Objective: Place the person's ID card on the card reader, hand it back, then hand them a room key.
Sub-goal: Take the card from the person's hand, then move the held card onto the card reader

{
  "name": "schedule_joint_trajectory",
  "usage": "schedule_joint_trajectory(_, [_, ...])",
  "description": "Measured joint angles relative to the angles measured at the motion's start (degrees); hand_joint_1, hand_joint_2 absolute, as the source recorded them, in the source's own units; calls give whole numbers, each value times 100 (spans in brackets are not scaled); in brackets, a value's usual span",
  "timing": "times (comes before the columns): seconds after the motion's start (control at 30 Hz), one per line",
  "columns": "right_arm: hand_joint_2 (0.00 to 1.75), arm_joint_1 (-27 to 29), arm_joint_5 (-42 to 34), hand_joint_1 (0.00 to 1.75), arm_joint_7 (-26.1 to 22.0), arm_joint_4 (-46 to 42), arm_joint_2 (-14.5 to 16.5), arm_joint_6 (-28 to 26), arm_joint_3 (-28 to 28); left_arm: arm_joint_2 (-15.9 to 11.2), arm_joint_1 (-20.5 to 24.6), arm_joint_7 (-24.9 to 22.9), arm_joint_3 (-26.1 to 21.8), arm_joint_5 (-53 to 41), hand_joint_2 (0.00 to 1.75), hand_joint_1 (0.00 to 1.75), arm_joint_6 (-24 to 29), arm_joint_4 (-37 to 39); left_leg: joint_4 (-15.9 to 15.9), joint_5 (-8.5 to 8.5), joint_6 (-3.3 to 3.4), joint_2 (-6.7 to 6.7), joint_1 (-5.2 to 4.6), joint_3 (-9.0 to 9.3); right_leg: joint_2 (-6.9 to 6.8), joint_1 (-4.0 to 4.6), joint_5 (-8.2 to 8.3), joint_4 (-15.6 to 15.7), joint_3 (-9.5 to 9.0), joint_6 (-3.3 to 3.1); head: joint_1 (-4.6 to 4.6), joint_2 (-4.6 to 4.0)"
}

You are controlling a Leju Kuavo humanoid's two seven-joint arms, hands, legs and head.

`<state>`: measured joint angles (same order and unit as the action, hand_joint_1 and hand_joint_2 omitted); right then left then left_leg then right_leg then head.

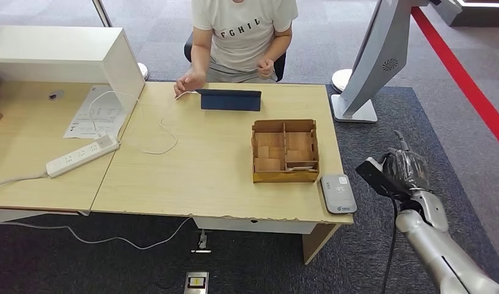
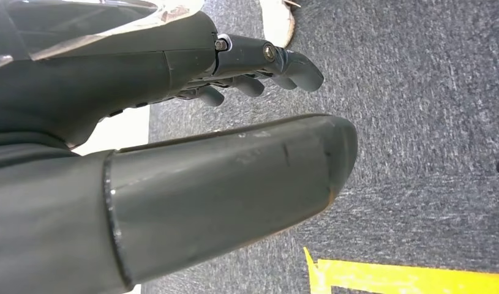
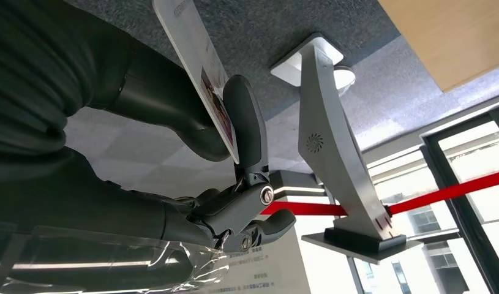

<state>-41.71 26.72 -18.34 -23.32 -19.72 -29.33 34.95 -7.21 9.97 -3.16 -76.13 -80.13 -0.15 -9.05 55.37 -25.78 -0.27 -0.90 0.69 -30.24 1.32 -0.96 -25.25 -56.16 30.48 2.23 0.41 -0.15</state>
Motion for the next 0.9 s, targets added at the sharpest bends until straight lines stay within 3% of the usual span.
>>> schedule_joint_trajectory(0.3, [175, 319, 316, 175, -11, -355, -9, 8, 5, 0, 2, 130, 0, -79, 0, 0, -26, 0, -1, 0, 0, 1, 0, 0, 0, 0, 0, -2, -1, 0, -1, 0])
schedule_joint_trajectory(0.9, [175, 483, 816, 175, 170, -1090, 341, 260, 48, 10, 3, 91, 0, -79, 0, 0, -72, 0, -1, 0, 0, 2, 0, 0, 0, 0, 0, -2, 0, 0, 0, 0])
